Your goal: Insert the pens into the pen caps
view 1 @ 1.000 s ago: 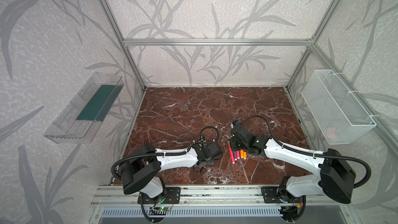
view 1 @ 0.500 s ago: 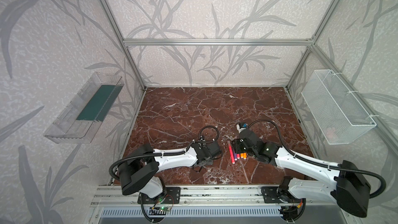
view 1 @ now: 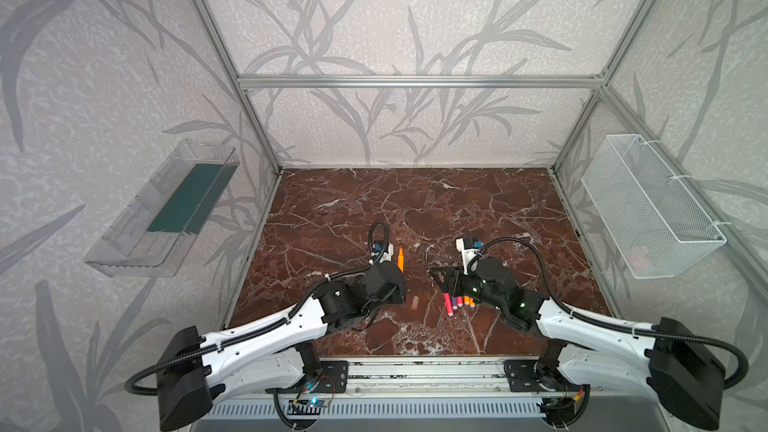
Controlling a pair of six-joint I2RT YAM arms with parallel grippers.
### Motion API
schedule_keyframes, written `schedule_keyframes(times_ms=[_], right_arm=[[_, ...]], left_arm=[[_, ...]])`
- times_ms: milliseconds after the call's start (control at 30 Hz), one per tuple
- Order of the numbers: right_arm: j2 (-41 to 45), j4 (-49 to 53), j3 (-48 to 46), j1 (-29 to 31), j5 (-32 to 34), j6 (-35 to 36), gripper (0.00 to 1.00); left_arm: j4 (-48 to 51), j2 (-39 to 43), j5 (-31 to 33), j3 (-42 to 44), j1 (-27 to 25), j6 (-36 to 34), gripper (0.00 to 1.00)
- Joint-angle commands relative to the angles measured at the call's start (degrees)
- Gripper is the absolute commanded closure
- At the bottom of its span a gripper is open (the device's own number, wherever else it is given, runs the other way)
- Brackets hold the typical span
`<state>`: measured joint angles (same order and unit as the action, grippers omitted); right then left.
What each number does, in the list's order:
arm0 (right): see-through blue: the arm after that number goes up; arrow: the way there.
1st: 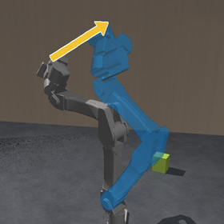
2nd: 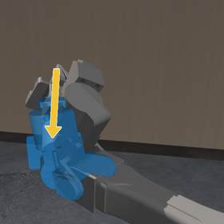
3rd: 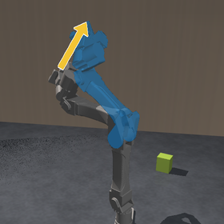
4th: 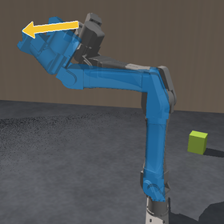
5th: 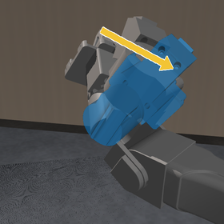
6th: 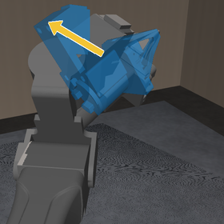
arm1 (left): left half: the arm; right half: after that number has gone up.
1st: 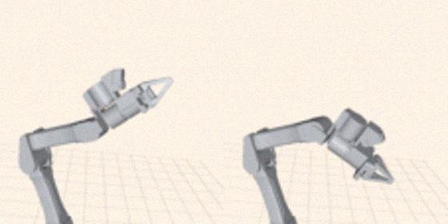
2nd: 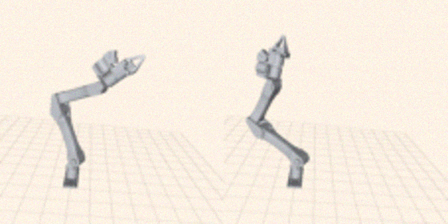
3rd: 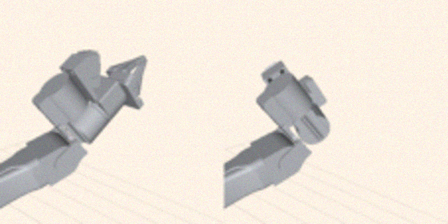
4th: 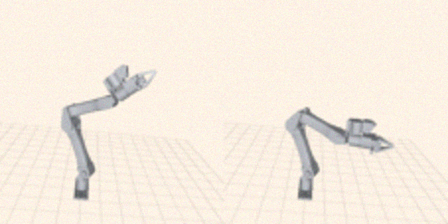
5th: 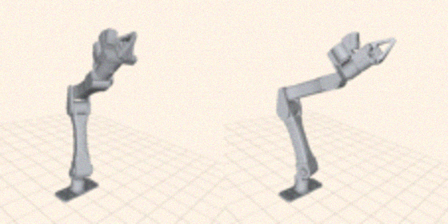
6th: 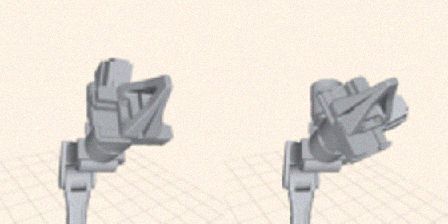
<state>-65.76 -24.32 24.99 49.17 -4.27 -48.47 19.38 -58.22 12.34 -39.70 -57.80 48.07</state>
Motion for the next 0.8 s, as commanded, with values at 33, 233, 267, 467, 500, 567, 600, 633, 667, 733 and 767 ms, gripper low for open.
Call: schedule_keyframes(times_ms=[33,233,267,467,500,567,600,633,667,733,767], right_arm=[[-5.12,-12.20,1.64,0.05,-6.14,-3.51,0.48],[-9.85,-16.43,3.46,0.29,-7.67,-4.71,0.48],[-10.22,-17.42,3.40,0.40,-7.68,-4.98,0.48],[-10.66,-17.65,4.43,1.06,-7.18,-4.57,0.48],[-10.77,-17.61,4.60,1.19,-7.07,-4.50,0.48],[-10.97,-17.63,5.21,1.19,-7.06,-4.44,0.48],[-10.97,-17.62,5.38,1.19,-6.98,-4.30,0.48],[-10.97,-17.61,5.55,1.27,-6.76,-4.15,0.48],[-11.05,-17.59,5.80,1.26,-6.71,-4.10,0.48],[-11.38,-17.20,6.41,1.23,-6.63,-3.95,0.49],[-11.70,-16.79,6.80,1.28,-6.62,-4.04,0.51]], left_arm=[[-7.29,2.35,-3.14,3.41,-0.20,-3.98,0.98],[-8.28,3.11,-4.33,4.54,-0.28,-5.01,0.99],[-8.26,3.10,-4.42,4.55,-0.28,-5.00,0.99],[-9.60,2.54,-6.51,4.50,-0.38,-6.06,0.99],[-9.85,2.34,-6.94,4.48,-0.34,-6.08,0.99],[-9.95,2.12,-6.76,4.52,-0.31,-5.90,1.00],[-9.96,2.10,-6.55,4.62,-0.38,-5.80,1.00],[-10.09,2.13,-6.70,4.70,-0.38,-5.95,1.00],[-10.10,2.10,-6.84,4.72,-0.45,-6.06,1.00],[-10.20,2.14,-7.29,4.72,-0.45,-6.06,1.00],[-10.27,2.13,-7.43,4.71,-0.46,-6.14,1.00]])
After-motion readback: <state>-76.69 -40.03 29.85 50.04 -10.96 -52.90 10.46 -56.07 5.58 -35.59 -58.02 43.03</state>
